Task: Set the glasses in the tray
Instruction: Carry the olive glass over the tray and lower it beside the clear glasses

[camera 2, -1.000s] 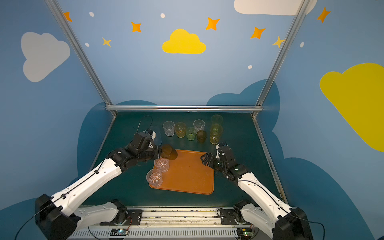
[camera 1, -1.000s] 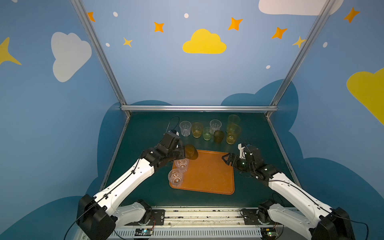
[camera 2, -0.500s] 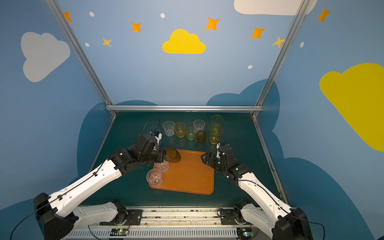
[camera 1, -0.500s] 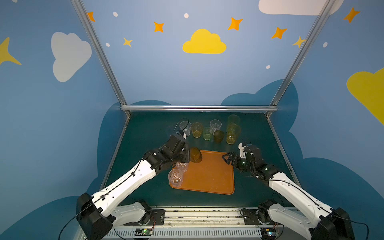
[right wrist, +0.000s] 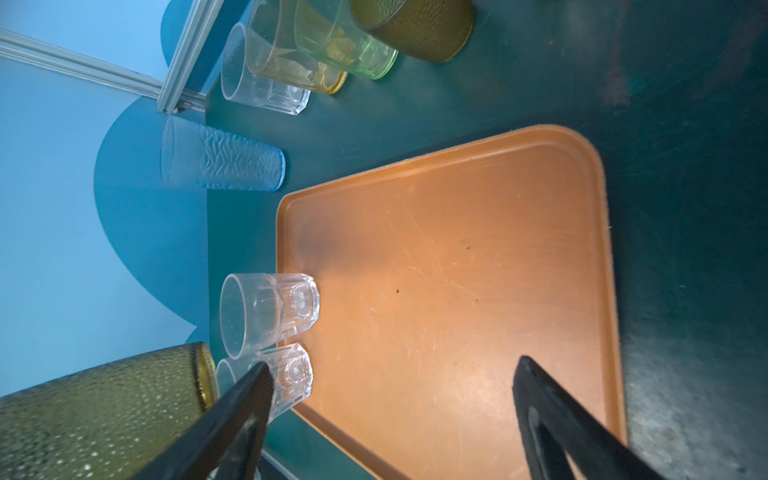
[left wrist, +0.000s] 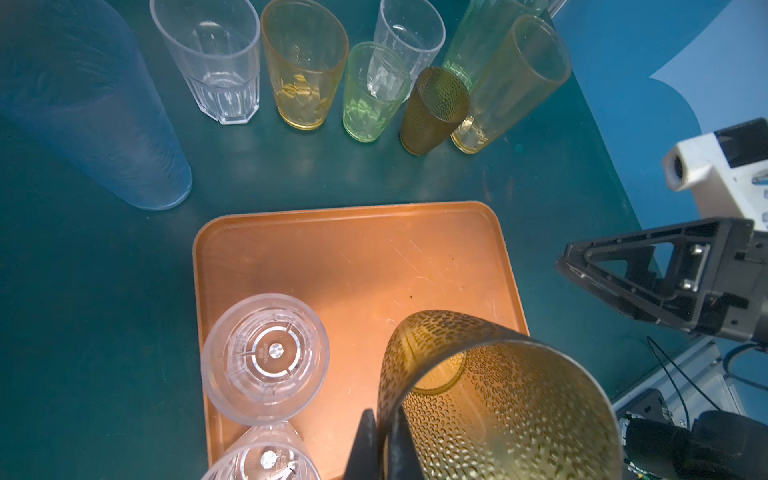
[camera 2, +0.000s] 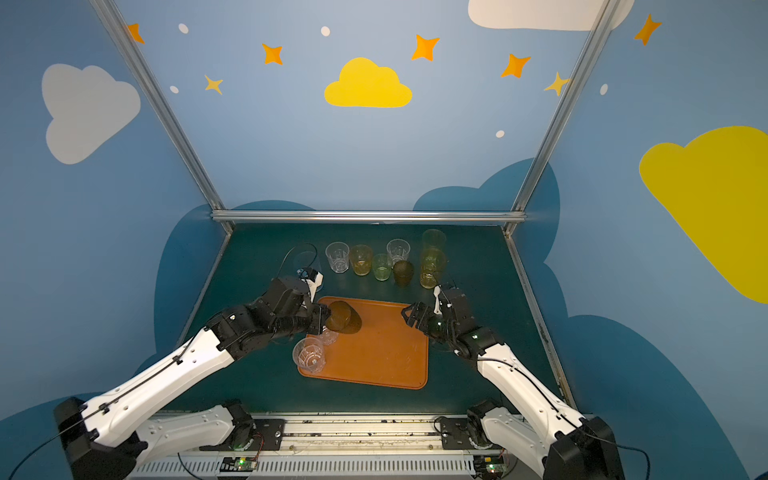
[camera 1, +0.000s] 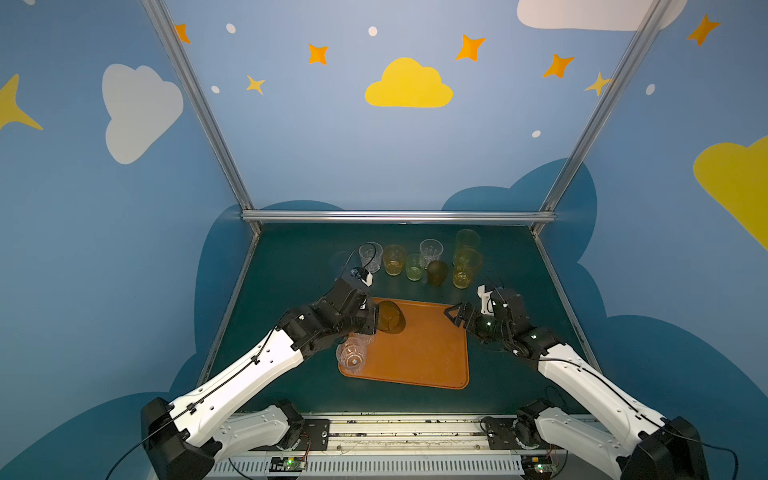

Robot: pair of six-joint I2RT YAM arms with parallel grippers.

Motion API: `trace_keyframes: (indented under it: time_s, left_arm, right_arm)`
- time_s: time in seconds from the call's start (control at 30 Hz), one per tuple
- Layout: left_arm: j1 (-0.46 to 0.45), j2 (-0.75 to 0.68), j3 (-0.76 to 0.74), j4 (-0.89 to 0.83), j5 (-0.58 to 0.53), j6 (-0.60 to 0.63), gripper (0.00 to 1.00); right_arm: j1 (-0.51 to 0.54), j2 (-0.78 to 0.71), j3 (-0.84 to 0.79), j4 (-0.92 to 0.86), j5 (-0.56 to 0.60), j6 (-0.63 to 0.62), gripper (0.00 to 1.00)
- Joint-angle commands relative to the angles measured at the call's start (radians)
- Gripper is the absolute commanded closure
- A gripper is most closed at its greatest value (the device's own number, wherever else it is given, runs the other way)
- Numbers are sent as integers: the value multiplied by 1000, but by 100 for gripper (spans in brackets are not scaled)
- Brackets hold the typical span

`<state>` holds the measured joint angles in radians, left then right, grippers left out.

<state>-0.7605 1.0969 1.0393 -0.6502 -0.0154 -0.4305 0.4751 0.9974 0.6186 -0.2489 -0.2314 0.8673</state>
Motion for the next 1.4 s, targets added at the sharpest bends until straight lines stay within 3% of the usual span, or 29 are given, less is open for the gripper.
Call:
trace_keyframes:
  time_s: [0.0,0.5,1.37]
  left_arm:
    - [-10,-22,-20,-23,13,-7,96]
    - [-77,-39,-112,-35,29,-44,96]
    - [-105,35,-180,-51,-12,-30,96]
  right_arm:
    - [-7,4,20,29,-47,24,11]
    - [-11,30,15,49,-65,39,11]
    - [-17,59,12,58,-68,39,11]
